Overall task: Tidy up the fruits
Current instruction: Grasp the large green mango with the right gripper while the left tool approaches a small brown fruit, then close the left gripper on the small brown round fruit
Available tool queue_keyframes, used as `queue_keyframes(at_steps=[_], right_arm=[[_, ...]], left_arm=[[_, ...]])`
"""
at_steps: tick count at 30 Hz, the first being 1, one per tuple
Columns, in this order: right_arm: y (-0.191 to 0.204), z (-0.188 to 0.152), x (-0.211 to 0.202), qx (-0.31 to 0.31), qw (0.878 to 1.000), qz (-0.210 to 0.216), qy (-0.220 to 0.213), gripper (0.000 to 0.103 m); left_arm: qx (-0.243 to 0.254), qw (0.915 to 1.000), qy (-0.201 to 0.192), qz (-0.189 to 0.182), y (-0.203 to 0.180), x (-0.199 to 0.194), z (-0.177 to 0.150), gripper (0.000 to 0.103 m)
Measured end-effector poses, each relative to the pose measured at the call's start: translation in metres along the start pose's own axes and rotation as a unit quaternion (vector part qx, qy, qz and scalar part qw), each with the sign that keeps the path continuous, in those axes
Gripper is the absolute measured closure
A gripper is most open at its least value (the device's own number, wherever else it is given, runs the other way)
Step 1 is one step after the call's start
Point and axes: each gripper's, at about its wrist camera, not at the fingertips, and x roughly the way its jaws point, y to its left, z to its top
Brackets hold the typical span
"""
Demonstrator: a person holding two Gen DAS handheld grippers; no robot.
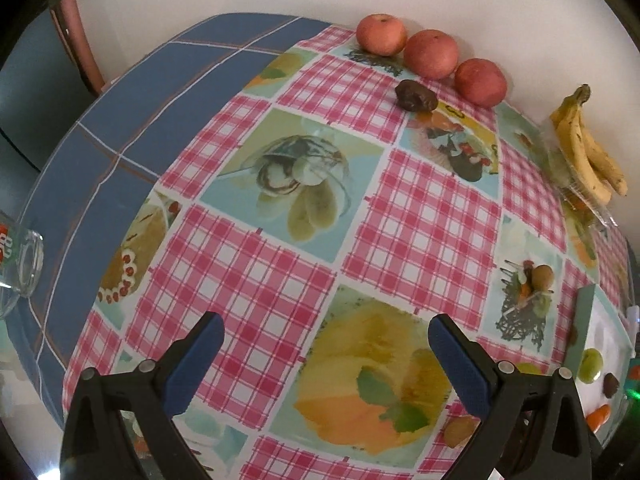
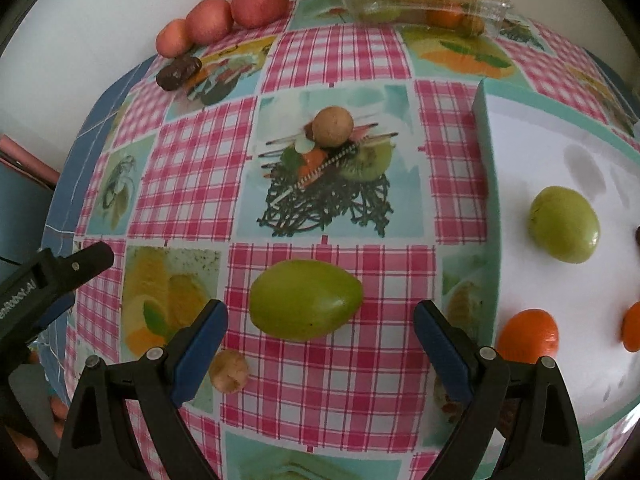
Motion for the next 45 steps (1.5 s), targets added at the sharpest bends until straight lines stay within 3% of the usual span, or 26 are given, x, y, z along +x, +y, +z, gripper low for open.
queue_keyframes(at_steps=[2, 6, 11, 20, 29, 32, 41, 45], right_arm=[[0.002, 0.000, 0.000, -0.008, 1.000, -0.008, -0.004, 0.014], [0.009, -0.001, -0.001, -0.026, 0.999, -0.026, -0.013, 0.037], [0.018, 0.001, 0.003, -0.035, 0.999, -0.022, -0.014, 0.046], [0.007, 0.001, -0.005, -0.027, 1.000, -0.005, -0.010, 0.047], [-0.019, 0.008, -0.057, 0.001, 0.998, 0.001, -0.055, 0.047], [-0.032, 0.009, -0.067, 0.014, 0.998, -0.006, -0.061, 0.047], [-0.072, 0.010, -0.081, 0.057, 0.996, -0.013, -0.067, 0.047], [-0.081, 0.010, -0.087, 0.066, 0.995, -0.011, -0.073, 0.047]], left_arm=[[0.000, 1.0000, -0.001, -0.003, -0.002, -0.002, 0.002, 0.000], [0.002, 1.0000, 0.002, -0.006, -0.003, -0.001, 0.002, 0.000], [0.002, 0.9999, 0.010, -0.014, -0.004, 0.003, 0.002, 0.000], [0.004, 0.9991, 0.026, -0.033, -0.011, 0.007, 0.000, 0.000], [0.020, 0.9941, 0.065, -0.085, -0.030, 0.012, -0.011, 0.002], [0.045, 0.9901, 0.079, -0.107, -0.044, 0.012, -0.019, 0.011], [0.130, 0.9774, 0.125, -0.110, -0.083, 0.022, -0.048, 0.044], [0.152, 0.9771, 0.121, -0.087, -0.089, 0.020, -0.055, 0.046]])
